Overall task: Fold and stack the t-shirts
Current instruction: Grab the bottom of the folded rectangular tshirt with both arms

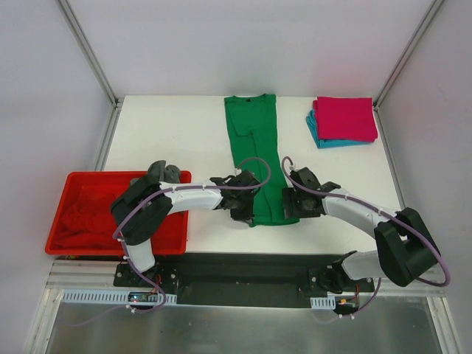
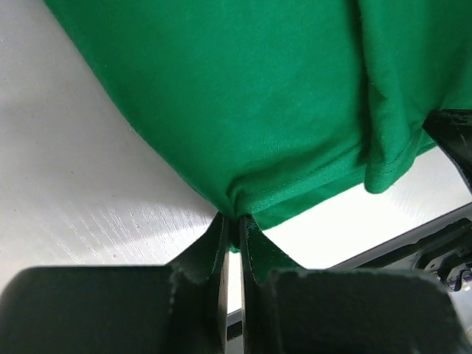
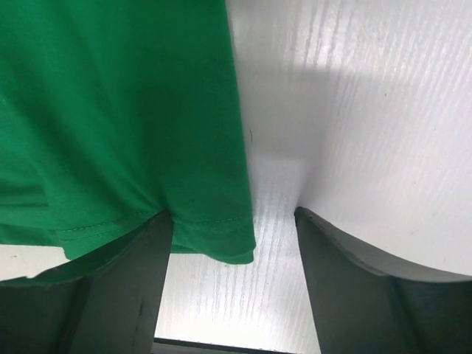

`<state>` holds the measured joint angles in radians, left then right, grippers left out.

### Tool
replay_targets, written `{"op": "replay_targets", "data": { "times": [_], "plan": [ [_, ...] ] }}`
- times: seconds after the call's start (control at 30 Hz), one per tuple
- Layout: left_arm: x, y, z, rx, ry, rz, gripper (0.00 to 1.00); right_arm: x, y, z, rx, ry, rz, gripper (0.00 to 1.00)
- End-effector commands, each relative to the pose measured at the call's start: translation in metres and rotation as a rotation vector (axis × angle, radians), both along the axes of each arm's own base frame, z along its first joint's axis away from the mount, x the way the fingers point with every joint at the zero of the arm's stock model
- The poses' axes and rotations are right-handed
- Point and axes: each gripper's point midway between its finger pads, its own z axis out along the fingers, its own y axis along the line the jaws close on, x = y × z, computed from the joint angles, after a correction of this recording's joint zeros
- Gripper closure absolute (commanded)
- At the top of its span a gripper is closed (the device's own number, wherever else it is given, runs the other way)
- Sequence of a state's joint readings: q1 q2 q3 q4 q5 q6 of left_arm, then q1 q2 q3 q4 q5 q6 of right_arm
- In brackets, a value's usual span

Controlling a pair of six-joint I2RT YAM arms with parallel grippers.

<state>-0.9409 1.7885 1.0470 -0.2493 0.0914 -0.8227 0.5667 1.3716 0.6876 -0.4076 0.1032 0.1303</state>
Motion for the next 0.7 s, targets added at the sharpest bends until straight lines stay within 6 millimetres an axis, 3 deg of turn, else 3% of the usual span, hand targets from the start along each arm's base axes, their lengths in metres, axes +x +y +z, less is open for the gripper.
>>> {"op": "replay_targets", "data": {
  "times": [0.0, 0.1, 0.27, 0.4, 0.53, 0.67],
  "plan": [
    [-0.016, 0.035, -0.021, 0.116, 0.037, 0.022, 1.0, -0.009, -0.017, -0.001, -0.038, 0.001, -0.047, 0.34],
    [-0.02, 0.039, -0.024, 0.125, 0.048, 0.023, 1.0, -0.007, -0.019, 0.0, -0.039, -0.002, -0.061, 0.44],
    [-0.027, 0.046, -0.026, 0.132, 0.061, 0.034, 1.0, -0.011, -0.021, 0.0, -0.03, 0.007, -0.07, 0.47],
    [-0.028, 0.045, -0.024, 0.118, 0.068, 0.032, 1.0, -0.017, -0.009, 0.0, 0.048, 0.021, -0.054, 0.57],
    [-0.031, 0.039, -0.018, 0.092, 0.067, 0.016, 1.0, -0.027, 0.026, 0.002, 0.245, 0.058, 0.025, 0.74],
    [-0.039, 0.034, -0.01, 0.066, 0.061, -0.005, 1.0, -0.043, 0.04, 0.006, 0.338, 0.078, 0.058, 0.99]
  ]
}}
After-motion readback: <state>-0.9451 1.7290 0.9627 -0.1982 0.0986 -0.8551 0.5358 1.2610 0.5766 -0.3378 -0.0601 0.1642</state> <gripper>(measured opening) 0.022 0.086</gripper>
